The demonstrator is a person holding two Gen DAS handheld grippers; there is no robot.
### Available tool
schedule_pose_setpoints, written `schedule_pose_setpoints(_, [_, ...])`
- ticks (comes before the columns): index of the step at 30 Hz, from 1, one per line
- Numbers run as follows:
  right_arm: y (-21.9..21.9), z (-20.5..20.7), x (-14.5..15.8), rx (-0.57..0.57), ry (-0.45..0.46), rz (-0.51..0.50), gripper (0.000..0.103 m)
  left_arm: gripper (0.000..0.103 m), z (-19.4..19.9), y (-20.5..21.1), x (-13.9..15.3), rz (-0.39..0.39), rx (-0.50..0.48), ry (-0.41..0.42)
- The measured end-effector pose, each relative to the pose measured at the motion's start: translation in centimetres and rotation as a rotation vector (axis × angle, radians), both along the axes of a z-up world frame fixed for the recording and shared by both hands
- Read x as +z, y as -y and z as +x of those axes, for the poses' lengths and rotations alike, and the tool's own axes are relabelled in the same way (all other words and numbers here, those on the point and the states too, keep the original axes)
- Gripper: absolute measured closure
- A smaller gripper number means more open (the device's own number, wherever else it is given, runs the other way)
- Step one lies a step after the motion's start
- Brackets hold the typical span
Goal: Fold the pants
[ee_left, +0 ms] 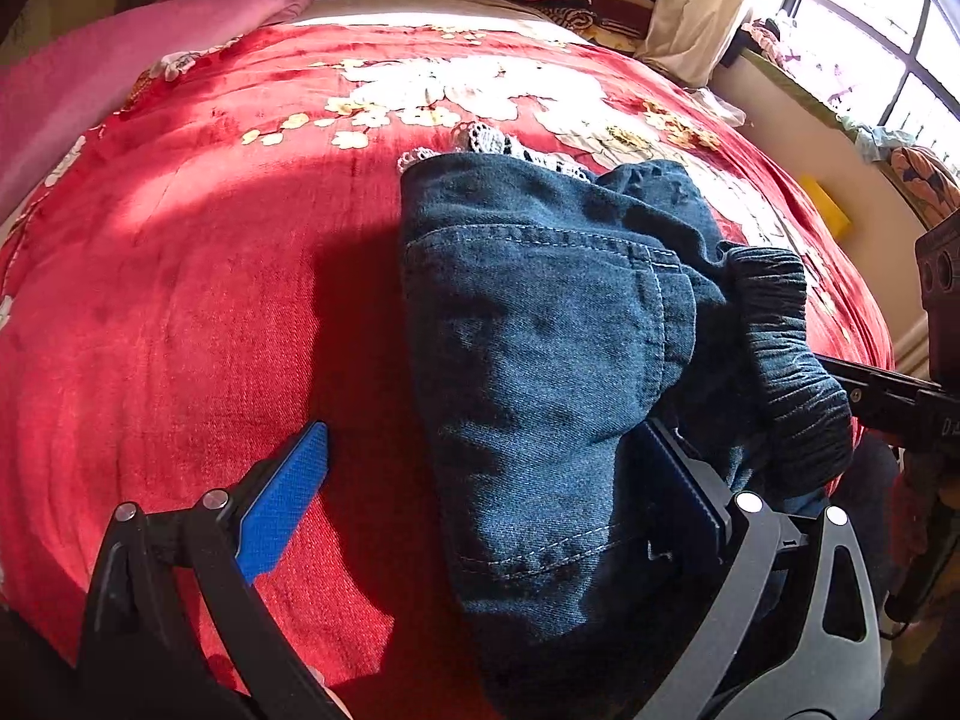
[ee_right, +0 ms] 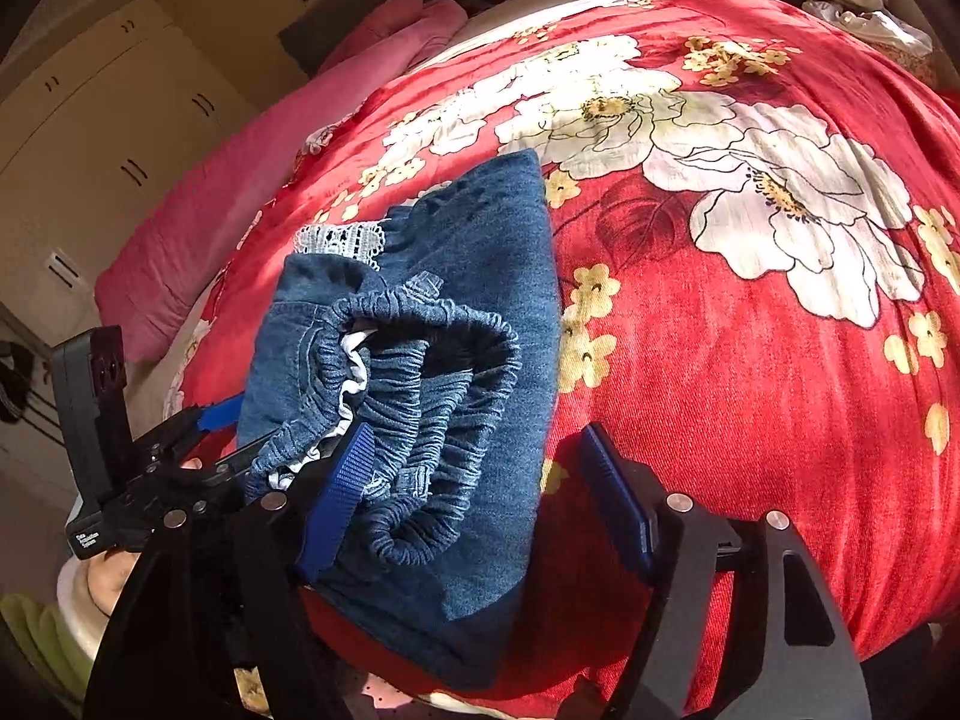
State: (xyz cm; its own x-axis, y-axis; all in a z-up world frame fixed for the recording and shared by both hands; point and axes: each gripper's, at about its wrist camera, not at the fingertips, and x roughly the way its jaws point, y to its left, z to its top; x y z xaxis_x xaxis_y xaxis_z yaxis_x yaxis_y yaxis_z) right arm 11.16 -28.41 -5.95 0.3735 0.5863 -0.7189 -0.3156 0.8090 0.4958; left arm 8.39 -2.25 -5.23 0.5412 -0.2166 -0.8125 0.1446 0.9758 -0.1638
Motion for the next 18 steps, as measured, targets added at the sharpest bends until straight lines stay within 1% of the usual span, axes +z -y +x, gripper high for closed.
schedule_pose_setpoints(3, [-0.2,-0.1,-0.4,0.002,-0.004,0.007,0.034,0.009,0.0,0.0,-0.1,-0.004,-0.002,0.0])
schedule_pose_setpoints(9, [-1.1,-0.1,-1.2,0.034,-0.001,0.022,0.039,0.009,0.3,0.2,-0.3,-0.007,-0.005,0.001])
schedule_pose_setpoints(12, [-0.9,-0.2,-1.4,0.028,0.002,0.043,0.048,0.009,0.4,0.3,-0.3,-0.008,-0.007,0.001])
schedule_pose_setpoints(13, [-1.0,-0.3,-1.3,0.027,0.005,0.048,0.052,0.009,0.4,0.3,-0.3,-0.012,-0.007,0.001])
schedule_pose_setpoints(14, [-1.1,-0.5,-1.3,0.025,0.012,0.047,0.056,0.011,0.4,0.4,-0.3,-0.017,-0.01,0.001])
schedule_pose_setpoints(15, [-1.1,-0.6,-1.1,0.021,0.02,0.043,0.057,0.014,0.3,0.5,-0.2,-0.026,-0.015,0.003])
schedule_pose_setpoints(16, [-1.2,-0.8,-1.0,0.016,0.027,0.043,0.061,0.023,0.2,0.6,-0.2,-0.044,-0.021,0.007])
schedule_pose_setpoints(17, [-1.3,-1.0,-0.8,0.011,0.037,0.036,0.063,0.038,0.0,0.7,-0.1,-0.073,-0.031,0.007])
schedule_pose_setpoints(18, [-1.5,-1.2,-0.6,0.009,0.049,0.021,0.064,0.046,-0.1,1.0,0.0,-0.095,-0.041,0.007])
